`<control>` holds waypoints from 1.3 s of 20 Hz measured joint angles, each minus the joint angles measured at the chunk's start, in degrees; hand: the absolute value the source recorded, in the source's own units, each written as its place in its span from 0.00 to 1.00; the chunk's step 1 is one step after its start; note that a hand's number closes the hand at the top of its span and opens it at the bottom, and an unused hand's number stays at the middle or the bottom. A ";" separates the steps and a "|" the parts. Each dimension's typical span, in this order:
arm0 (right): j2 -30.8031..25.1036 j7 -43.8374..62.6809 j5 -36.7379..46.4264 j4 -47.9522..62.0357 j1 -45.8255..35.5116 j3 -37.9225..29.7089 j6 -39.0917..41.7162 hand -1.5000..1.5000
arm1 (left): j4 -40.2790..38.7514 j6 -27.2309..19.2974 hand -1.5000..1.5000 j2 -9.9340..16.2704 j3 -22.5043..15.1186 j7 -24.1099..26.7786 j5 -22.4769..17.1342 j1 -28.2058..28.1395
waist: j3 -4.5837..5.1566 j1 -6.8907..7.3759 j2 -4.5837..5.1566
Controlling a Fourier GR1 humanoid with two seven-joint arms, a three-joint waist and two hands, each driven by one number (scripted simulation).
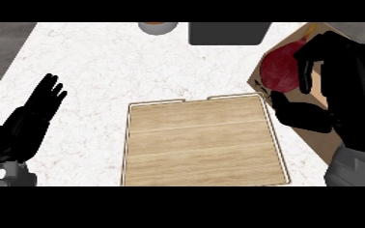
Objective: Pick the pear from the tray and place it in the cardboard box
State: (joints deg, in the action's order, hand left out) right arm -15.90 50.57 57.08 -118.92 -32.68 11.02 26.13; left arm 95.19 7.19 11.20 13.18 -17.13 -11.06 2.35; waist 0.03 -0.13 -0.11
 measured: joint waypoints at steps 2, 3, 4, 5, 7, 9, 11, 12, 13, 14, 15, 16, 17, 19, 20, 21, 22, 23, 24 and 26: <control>-1.45 -1.75 -1.05 1.05 0.01 -3.32 0.73 1.00 | 0.55 -0.19 0.50 0.00 -0.08 -0.49 0.05 0.27 | -0.01 0.08 0.02; -2.41 -2.67 -1.48 2.40 -0.52 -5.02 1.00 1.00 | 0.60 0.00 0.50 -0.20 -0.15 -0.17 0.02 -0.20 | -0.02 0.15 0.04; -3.79 -4.15 -2.13 3.77 -0.75 -6.96 1.17 1.00 | 0.04 -0.06 0.50 -0.30 -0.02 0.52 0.20 -0.11 | -0.01 0.16 0.08; -4.57 -5.25 -2.12 4.14 0.36 -7.69 1.10 1.00 | 0.11 -0.35 0.50 -0.79 -0.42 0.79 0.66 -0.39 | -0.02 0.15 0.08; -4.95 -7.27 -1.34 6.02 1.48 -8.20 -0.07 1.00 | -0.39 0.04 0.50 -0.49 -0.17 0.64 0.39 -0.11 | -0.03 0.20 0.11; -6.09 -10.77 -1.53 9.48 1.38 -10.25 -2.14 1.00 | -0.35 -0.20 0.50 -0.87 -0.51 0.93 0.87 -0.25 | -0.03 0.31 0.14; -6.46 -13.82 -0.74 11.79 2.68 -10.92 -4.86 1.00 | 0.31 -0.22 0.50 -0.63 -0.11 0.06 0.30 0.03 | -0.04 0.33 0.13; -6.90 -15.63 -0.77 13.35 3.09 -11.77 -6.15 1.00 | -0.33 0.35 0.50 -0.39 0.26 0.64 -0.04 -0.02 | -0.04 0.35 0.15; -7.11 -17.17 -0.97 14.79 3.23 -12.46 -7.05 1.00 | -0.56 0.36 0.50 -0.85 -0.08 1.42 0.38 -0.51 | -0.04 0.36 0.15; -7.62 -19.08 -1.46 16.19 3.74 -13.56 -8.12 1.00 | -0.92 0.47 0.50 -0.23 0.58 1.09 0.02 0.07 | -0.03 0.35 0.16; -7.51 -20.39 -1.39 18.20 3.49 -13.97 -9.37 1.00 | -0.61 0.53 0.50 -0.12 0.45 0.70 0.06 0.14 | -0.04 0.38 0.16; -7.27 -21.61 -1.07 19.76 3.86 -14.08 -10.73 1.00 | -0.08 0.25 0.50 -0.37 0.08 0.17 0.30 0.01 | -0.04 0.41 0.16; -7.21 -22.75 -0.93 21.45 3.85 -14.41 -11.72 1.00 | -0.77 0.28 0.50 -0.48 0.06 0.67 0.50 0.16 | -0.04 0.41 0.17; -7.17 -25.20 -1.14 23.90 4.75 -15.19 -13.42 1.00 | -0.84 -0.07 0.50 -0.83 -0.24 1.03 1.05 0.23 | -0.04 0.38 0.17; -6.83 -26.69 -1.08 25.83 5.43 -15.39 -15.08 1.00 | -0.73 0.41 0.50 -0.29 0.30 0.76 0.39 0.40 | -0.03 0.44 0.17; -6.78 -28.14 -1.47 28.12 5.31 -15.90 -15.99 1.00 | -0.64 0.58 0.50 -0.11 0.51 0.62 0.18 0.31 | -0.05 0.49 0.19; -6.64 -28.95 -1.86 28.50 6.41 -16.09 -16.12 1.00 | -1.47 0.99 0.50 0.35 1.04 0.95 -0.12 0.62 | -0.04 0.41 0.19; -6.41 -29.79 -2.13 30.44 6.61 -16.37 -16.59 1.00 | -1.74 1.11 0.50 0.40 1.20 1.11 -0.24 0.68 | -0.04 0.44 0.19; -5.99 -30.19 -2.67 32.40 6.66 -16.60 -16.46 1.00 | -1.69 0.80 0.50 -0.20 0.66 1.57 0.26 0.59 | -0.04 0.50 0.22; -5.87 -30.39 -3.40 35.10 7.66 -17.94 -16.62 0.00 | -1.66 0.74 0.50 -0.52 0.50 1.99 0.49 0.05 | 0.20 0.47 -0.06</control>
State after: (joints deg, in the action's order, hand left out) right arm -21.77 20.18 53.68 -83.82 -25.02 -6.92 9.51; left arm 93.52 7.93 10.68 13.67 -15.15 -10.56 2.40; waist 0.23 0.34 -0.17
